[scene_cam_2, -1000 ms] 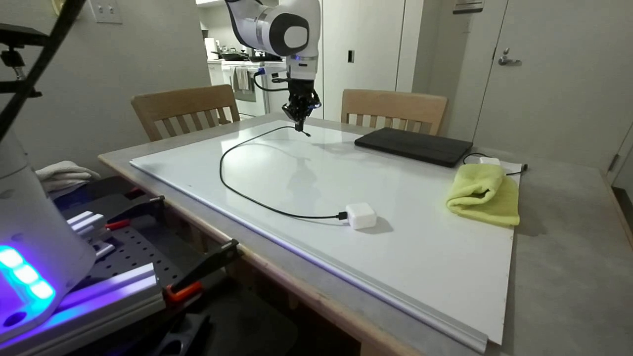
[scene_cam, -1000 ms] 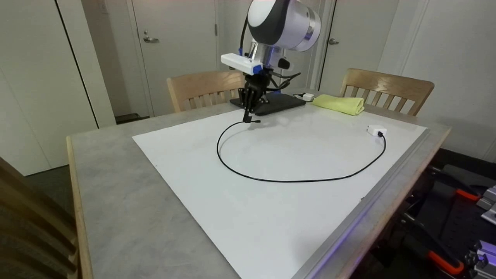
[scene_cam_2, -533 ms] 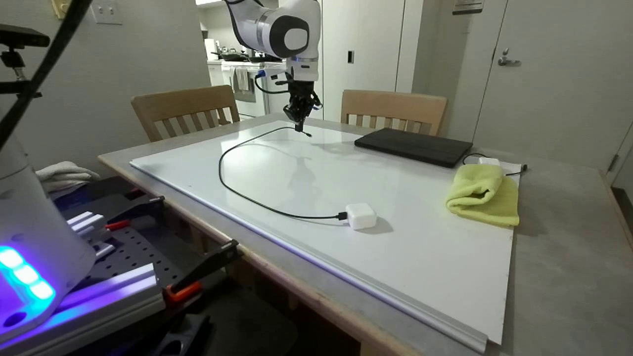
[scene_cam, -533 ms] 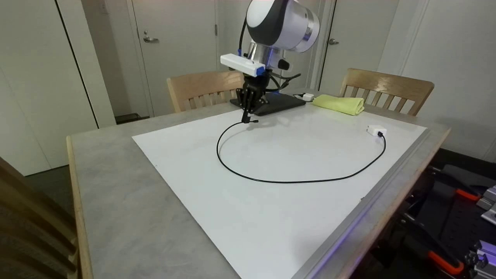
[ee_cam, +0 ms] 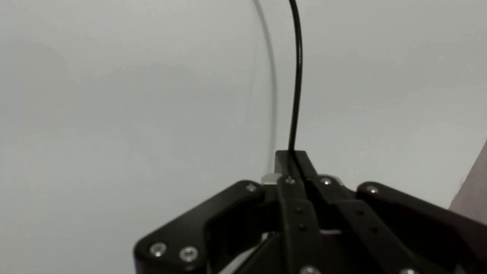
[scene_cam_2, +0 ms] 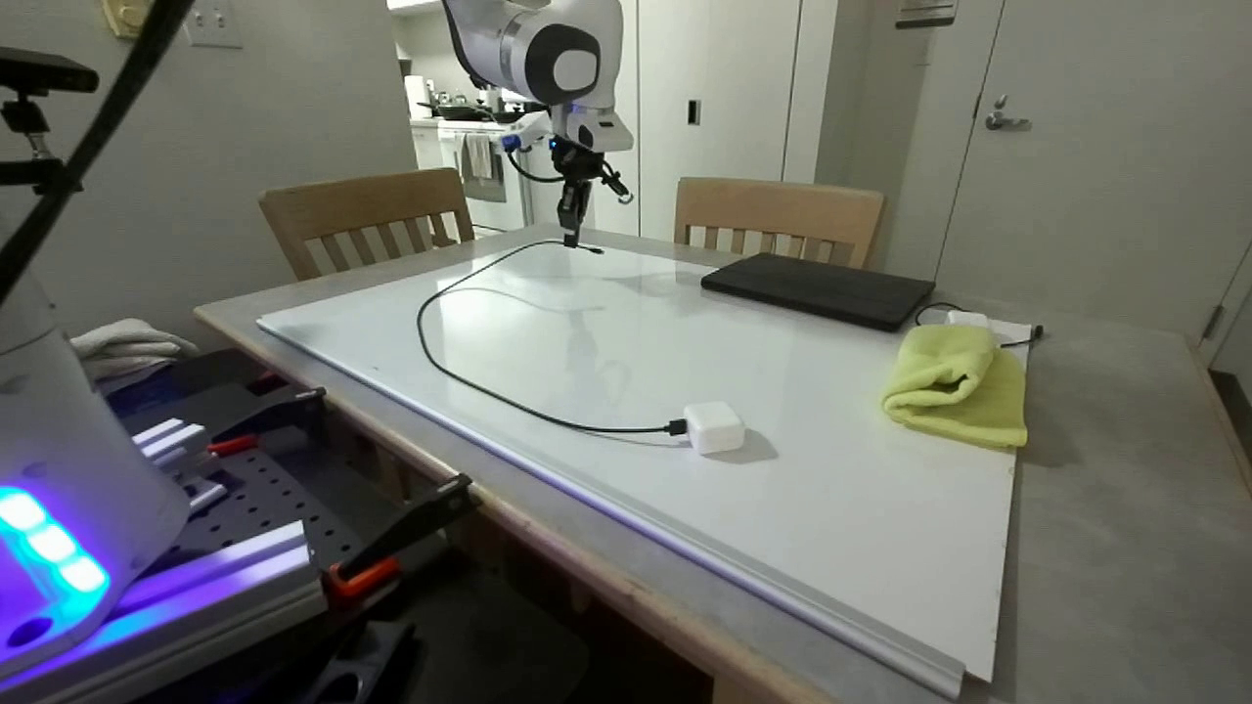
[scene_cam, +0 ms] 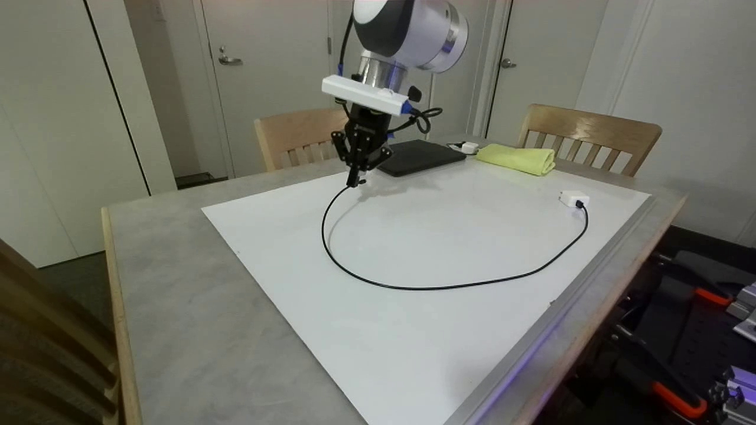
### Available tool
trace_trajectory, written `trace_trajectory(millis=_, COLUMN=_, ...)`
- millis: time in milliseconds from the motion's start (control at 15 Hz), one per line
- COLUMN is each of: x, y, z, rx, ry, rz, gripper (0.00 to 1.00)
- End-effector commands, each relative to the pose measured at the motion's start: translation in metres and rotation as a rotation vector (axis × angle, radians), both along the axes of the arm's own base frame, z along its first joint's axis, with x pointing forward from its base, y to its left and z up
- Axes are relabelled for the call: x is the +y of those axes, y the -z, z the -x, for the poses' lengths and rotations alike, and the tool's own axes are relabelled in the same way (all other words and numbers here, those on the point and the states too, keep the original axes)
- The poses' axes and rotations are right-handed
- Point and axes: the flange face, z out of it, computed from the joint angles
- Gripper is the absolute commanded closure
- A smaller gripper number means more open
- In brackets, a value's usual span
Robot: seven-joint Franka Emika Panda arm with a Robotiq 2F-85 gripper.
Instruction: Uncoil the black charger
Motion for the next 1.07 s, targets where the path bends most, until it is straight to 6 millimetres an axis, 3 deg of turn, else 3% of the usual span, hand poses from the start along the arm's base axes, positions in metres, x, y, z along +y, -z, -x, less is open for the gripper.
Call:
trace_trajectory(millis=0, x=0.002, y=0.002, z=-0.001, rx=0.001, ry=-0.008, rz=-0.003, gripper=0.96)
trace_trajectory(millis=467, x=0.0, y=0.002, z=-0.001, rx=0.0, ry=-0.004, rz=0.007, gripper=0.99)
trace_trajectory(millis=1000, x=0.058, y=-0.011, z=-0.011, rx=-0.053, ry=-0.494, rz=-0.073, gripper=0.99)
